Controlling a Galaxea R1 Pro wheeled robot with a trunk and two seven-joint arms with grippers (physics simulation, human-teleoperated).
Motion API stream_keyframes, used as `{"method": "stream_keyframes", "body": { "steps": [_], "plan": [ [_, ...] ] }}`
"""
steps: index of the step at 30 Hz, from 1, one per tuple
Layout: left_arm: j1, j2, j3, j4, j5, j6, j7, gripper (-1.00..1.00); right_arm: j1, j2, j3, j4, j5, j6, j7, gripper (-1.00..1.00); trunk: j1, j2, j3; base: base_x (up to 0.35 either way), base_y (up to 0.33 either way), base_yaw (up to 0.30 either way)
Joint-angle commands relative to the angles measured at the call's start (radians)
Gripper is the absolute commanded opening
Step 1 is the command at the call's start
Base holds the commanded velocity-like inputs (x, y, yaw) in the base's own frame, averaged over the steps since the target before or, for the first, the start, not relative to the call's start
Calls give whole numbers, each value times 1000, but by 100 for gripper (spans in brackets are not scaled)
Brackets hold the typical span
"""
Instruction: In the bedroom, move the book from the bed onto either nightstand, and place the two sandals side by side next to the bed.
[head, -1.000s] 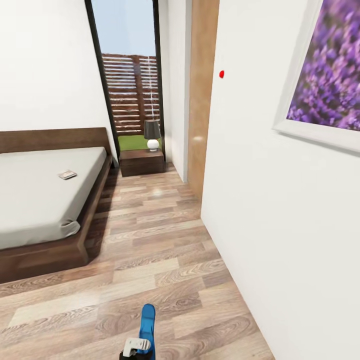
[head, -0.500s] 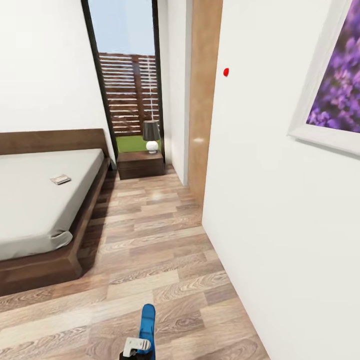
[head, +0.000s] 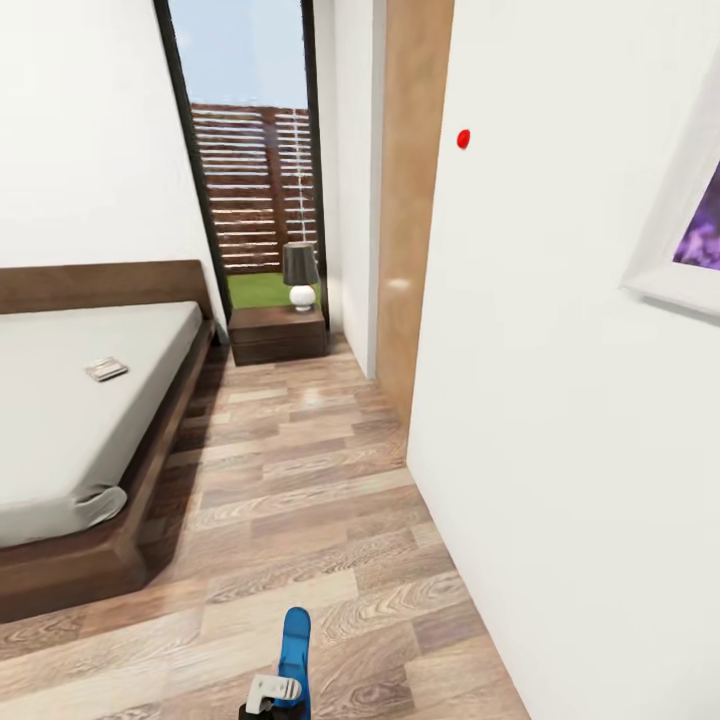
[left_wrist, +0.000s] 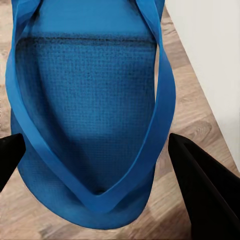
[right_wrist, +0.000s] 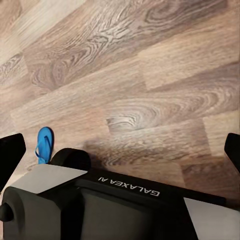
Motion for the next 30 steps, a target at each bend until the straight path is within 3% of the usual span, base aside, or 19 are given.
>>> {"method": "stream_keyframes", "body": {
  "steps": [1, 17, 30],
  "plan": [
    [-1, 0, 0, 1, 6, -2, -3, -100, 0, -1, 8, -2, -11, 7, 2, 100, 0, 0, -1, 318, 0, 0],
    [-1, 0, 0, 1, 6, -2, -3, -100, 0, -1, 8, -2, -11, 7, 4, 100, 0, 0, -1, 318, 0, 1],
    [-1, 1, 0, 1, 6, -2, -3, -100, 0, -1, 8, -2, -11, 7, 4, 100, 0, 0, -1, 309, 0, 103]
  ]
}}
